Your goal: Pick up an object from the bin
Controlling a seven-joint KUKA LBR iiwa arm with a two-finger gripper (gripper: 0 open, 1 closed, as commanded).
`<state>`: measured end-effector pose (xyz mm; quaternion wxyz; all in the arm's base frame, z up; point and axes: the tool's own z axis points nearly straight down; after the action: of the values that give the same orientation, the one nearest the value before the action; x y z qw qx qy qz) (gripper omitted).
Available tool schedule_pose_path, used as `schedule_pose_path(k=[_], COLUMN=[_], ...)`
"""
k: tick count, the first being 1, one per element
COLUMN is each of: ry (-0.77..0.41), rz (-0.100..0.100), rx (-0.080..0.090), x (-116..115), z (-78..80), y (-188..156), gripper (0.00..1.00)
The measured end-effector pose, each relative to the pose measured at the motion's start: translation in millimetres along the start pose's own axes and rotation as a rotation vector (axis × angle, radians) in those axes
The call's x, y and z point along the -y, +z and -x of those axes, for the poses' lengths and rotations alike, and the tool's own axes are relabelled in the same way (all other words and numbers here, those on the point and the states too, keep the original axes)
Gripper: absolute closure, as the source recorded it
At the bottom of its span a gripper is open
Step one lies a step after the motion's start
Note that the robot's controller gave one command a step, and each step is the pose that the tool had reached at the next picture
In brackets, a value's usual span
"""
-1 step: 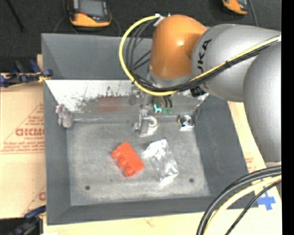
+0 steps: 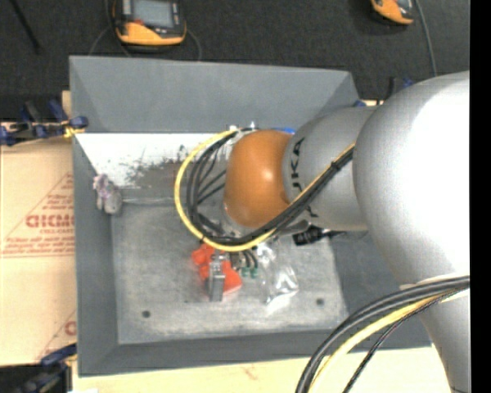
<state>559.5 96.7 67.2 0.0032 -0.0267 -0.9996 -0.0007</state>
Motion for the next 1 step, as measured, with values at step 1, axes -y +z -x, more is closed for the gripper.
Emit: schedule_pose_path(k=[1], ry=[0.078], rz=[-0.002], rx=[0.008], x=[48.0], z=[-25.4], y=[-34.4], gripper=[0.00])
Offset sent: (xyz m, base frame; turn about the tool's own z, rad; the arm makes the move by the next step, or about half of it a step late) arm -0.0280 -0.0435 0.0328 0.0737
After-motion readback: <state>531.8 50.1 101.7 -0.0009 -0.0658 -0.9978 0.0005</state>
